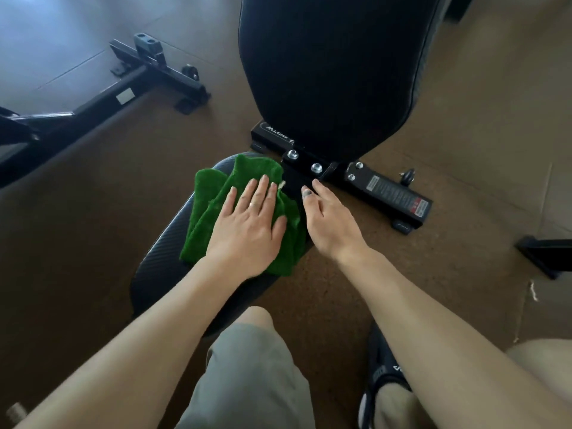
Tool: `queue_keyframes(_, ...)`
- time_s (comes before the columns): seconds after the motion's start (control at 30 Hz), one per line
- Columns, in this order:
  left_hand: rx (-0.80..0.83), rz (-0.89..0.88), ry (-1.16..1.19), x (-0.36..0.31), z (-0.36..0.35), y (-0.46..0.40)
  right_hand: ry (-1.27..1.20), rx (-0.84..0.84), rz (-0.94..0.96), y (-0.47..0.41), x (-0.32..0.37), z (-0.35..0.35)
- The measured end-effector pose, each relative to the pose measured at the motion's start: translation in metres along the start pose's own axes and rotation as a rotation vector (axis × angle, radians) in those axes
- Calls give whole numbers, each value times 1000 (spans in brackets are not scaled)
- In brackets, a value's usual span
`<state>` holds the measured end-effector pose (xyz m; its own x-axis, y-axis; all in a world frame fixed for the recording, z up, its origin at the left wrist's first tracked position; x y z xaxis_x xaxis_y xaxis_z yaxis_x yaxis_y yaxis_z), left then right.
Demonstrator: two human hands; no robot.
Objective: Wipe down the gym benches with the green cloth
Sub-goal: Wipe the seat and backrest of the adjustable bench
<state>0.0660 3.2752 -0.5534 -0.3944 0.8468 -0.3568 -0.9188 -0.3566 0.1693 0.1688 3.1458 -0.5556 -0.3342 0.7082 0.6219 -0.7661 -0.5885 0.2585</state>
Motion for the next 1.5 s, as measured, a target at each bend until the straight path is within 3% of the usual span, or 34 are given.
queue_keyframes(0.13,75,-36,-25,-1,0,37,-457,-61,-103,-6,-4,-6)
queue_keyframes(0.3,7,-77,-28,3,-2,3,-662,5,-120,-25,-13,-16)
queue_keyframes(0.43,-18,-65,-23,-1,-4,-46,-703,-33,-190,-37,-21,-23)
queue_keyframes(0.63,-8,-22,-9,-13,-1,-80,-568,-142,-173,-43,-21,-27)
queue_keyframes(0.87,116,-85,-61,-16,-5,16,-624,-11,-223,-43,-21,-27)
queue_keyframes(1.0,51,-147,-38,-17,-6,-14,-679,115,-211,-48,-32,-17)
queue_keyframes(1.23,32,-122,-42,-33,-11,-84,-856,221,-368,-53,-32,-12)
queue_keyframes(1.37,43,-136,-20,-38,-11,-51,-1017,246,-373,-47,-38,-8)
queue_keyframes(1.5,135,-228,-104,-29,-14,8,-967,224,-356,-47,-37,-10)
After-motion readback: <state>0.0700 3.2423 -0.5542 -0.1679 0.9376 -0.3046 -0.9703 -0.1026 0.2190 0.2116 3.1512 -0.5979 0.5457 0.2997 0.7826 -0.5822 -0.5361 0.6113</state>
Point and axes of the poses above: each hand's wrist, its own y-axis away from the middle knuckle, its own z-axis out of the back of the hand, x = y × z, the point moved 1 cm from there along -y, towards the middle knuckle, and after that the axes turned 15 degrees about y, right-handed, at the moved point
